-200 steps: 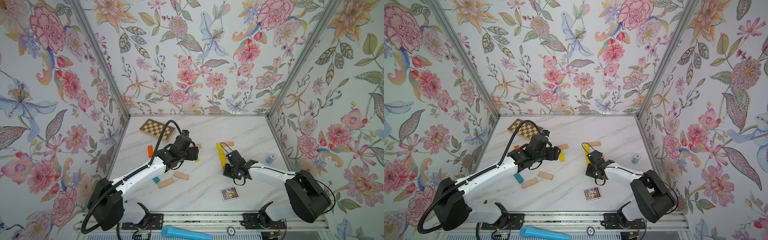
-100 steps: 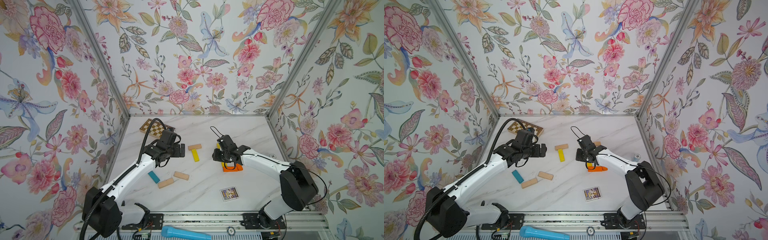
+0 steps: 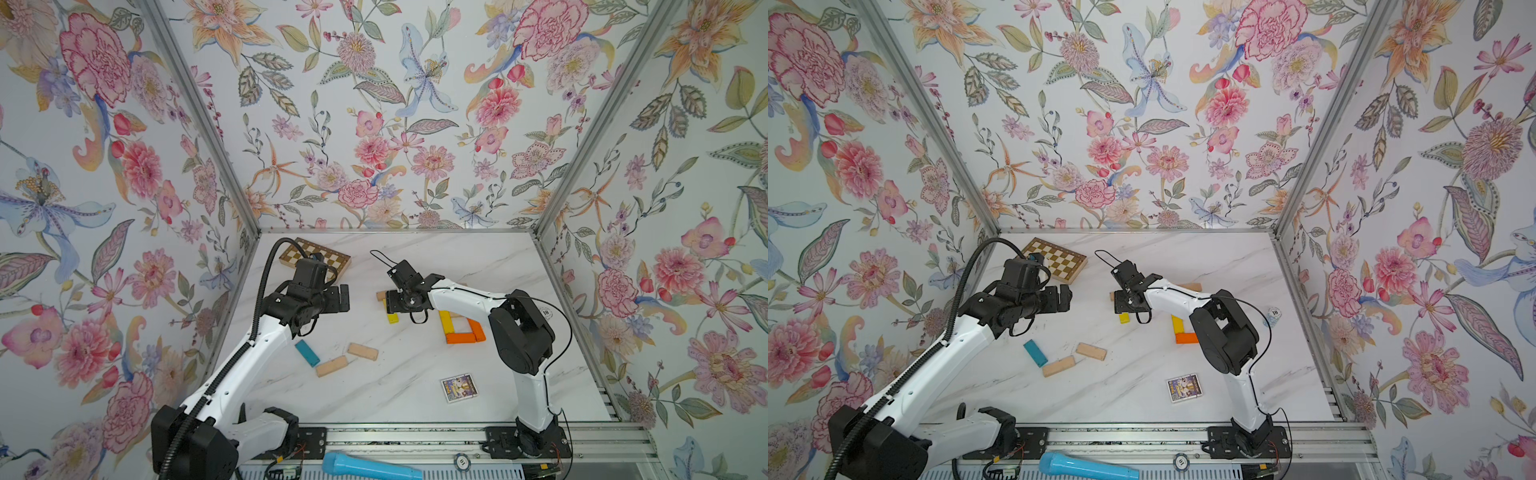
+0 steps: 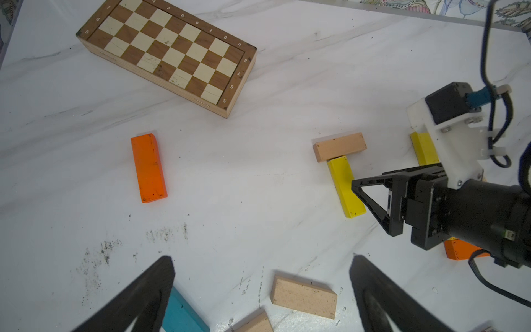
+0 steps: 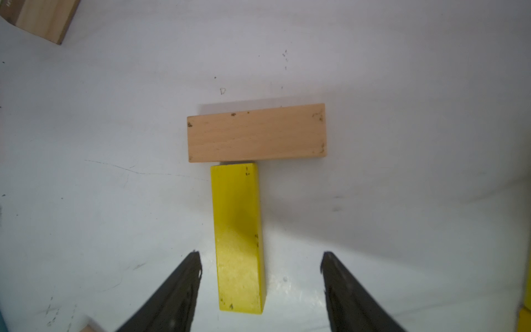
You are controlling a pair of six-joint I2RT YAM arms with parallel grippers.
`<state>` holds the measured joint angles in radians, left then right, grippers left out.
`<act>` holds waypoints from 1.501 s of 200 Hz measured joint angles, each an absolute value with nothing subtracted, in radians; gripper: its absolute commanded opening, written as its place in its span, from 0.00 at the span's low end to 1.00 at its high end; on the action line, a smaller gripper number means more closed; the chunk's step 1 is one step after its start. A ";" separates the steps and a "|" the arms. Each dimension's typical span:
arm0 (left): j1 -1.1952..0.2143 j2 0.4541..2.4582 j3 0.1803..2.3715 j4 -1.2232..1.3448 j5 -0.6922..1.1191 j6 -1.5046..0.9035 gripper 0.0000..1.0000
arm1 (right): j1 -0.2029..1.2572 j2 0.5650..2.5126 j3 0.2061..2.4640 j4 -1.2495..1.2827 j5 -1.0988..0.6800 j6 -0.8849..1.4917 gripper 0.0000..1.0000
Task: Assemble the number 6 with building blocks
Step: Assemble the building block at the center of the board.
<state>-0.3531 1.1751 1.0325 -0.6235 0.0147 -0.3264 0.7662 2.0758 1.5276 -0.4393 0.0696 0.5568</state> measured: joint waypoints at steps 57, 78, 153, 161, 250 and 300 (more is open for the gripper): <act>-0.297 1.141 0.972 -0.601 0.015 -0.302 0.99 | 0.773 2.177 1.622 -0.484 0.096 0.553 0.55; -0.281 1.134 0.963 -0.585 0.010 -0.299 0.99 | 0.776 2.191 1.630 -0.495 0.103 0.554 0.48; -0.209 1.089 0.908 -0.519 -0.067 -0.300 0.99 | 0.832 2.216 1.670 -0.502 0.102 0.558 0.21; -0.205 1.085 0.902 -0.514 -0.069 -0.300 0.99 | 0.838 2.216 1.671 -0.503 0.101 0.557 0.22; -0.194 1.084 0.888 -0.492 -0.071 -0.300 0.99 | 0.862 2.289 1.824 -0.535 0.057 0.567 0.22; -0.194 1.087 0.888 -0.491 -0.060 -0.300 0.99 | 0.856 2.336 1.869 -0.546 0.063 0.605 0.32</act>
